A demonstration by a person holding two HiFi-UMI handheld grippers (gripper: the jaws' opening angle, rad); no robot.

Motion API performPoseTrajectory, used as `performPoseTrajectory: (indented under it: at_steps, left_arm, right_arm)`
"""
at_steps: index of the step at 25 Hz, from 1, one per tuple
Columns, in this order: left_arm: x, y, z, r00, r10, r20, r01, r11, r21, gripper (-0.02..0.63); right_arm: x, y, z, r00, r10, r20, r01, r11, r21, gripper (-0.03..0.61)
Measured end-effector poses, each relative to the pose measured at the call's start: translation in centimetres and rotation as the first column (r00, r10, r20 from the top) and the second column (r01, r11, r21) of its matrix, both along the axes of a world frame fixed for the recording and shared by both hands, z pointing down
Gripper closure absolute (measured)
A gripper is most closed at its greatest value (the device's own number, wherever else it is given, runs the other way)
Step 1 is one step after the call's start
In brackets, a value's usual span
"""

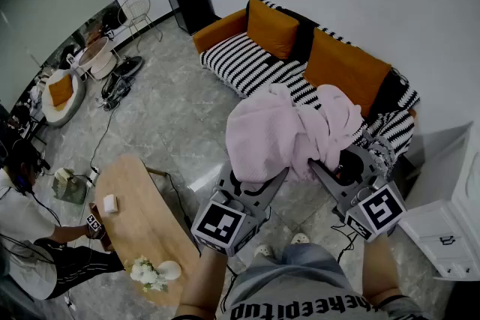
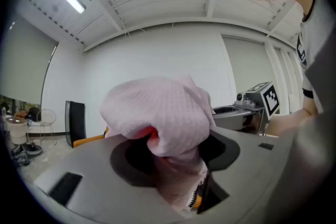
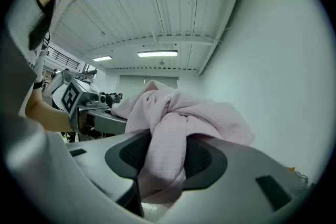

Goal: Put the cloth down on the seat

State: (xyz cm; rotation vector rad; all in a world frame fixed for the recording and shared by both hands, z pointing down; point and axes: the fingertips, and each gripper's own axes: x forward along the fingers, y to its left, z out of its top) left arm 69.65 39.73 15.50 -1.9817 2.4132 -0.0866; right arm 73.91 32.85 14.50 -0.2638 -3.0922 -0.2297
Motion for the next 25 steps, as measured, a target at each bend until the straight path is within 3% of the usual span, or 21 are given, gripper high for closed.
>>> performPoseTrajectory:
  at_steps: [9, 25]
  left_arm:
    - [-0.3, 0.6, -1.1, 0.999, -0.008, 0.037, 0.008, 1.000, 0.005, 0.360]
    - [-0.4, -0.7, 0.7, 0.999, -0.026, -0.021, 0.026, 1.000, -0.017, 0.360]
  right_arm:
    - [-0.2, 0.7, -0.6, 1.000, 0.018, 0.008, -0.018, 1.000, -0.007, 0.382]
    - [-0.4, -0.7, 0.7, 1.000, 0.022, 0.001, -0.022, 1.000, 0.004, 0.377]
